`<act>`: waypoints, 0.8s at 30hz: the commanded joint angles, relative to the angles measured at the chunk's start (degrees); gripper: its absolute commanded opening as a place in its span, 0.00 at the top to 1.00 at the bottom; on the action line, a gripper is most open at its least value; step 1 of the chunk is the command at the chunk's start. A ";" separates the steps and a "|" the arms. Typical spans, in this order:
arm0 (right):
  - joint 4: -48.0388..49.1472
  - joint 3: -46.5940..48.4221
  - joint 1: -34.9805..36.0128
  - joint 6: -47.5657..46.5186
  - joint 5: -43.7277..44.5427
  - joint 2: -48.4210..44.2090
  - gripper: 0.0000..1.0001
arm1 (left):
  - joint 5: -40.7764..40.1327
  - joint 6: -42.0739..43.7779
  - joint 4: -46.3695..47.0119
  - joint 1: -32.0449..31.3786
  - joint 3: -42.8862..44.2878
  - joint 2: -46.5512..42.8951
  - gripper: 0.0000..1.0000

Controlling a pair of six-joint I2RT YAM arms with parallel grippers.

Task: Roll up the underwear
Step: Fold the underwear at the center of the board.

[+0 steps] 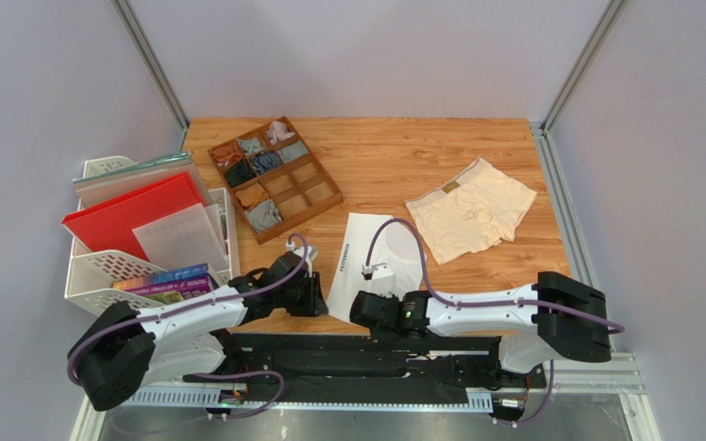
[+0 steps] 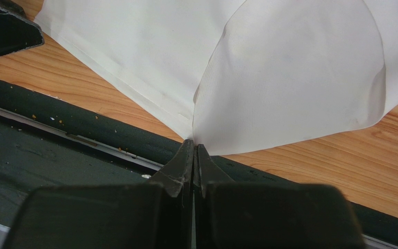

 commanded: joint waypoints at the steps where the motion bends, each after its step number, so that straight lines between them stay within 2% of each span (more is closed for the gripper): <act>1: 1.39 0.55 0.42 0.80 1.29 -0.62 1.00 | 0.63 -1.46 2.97 -0.35 -1.26 1.34 0.63; 8: 1.56 0.46 0.42 0.89 1.29 -0.89 1.00 | 0.72 -1.73 4.38 -0.43 -1.17 3.37 0.70; 13: 1.56 0.64 0.42 0.80 1.20 -0.63 1.00 | -0.33 -1.99 3.95 -0.43 -0.73 4.86 0.86; 18: 1.56 0.73 0.42 0.62 1.20 -0.45 1.00 | -1.30 -1.73 3.15 -0.35 -0.64 5.13 0.91; 19: 1.65 0.81 0.42 0.62 1.11 -0.36 1.00 | -1.39 -1.55 2.98 -0.35 -0.64 5.21 0.97; 20: 1.65 0.81 0.42 0.62 1.11 -0.45 1.00 | -1.56 -1.38 3.06 -0.35 -0.64 5.22 0.99; 24: 1.04 1.25 0.42 0.36 1.11 -0.62 1.00 | -1.57 -0.50 3.51 -0.43 -0.38 4.69 1.00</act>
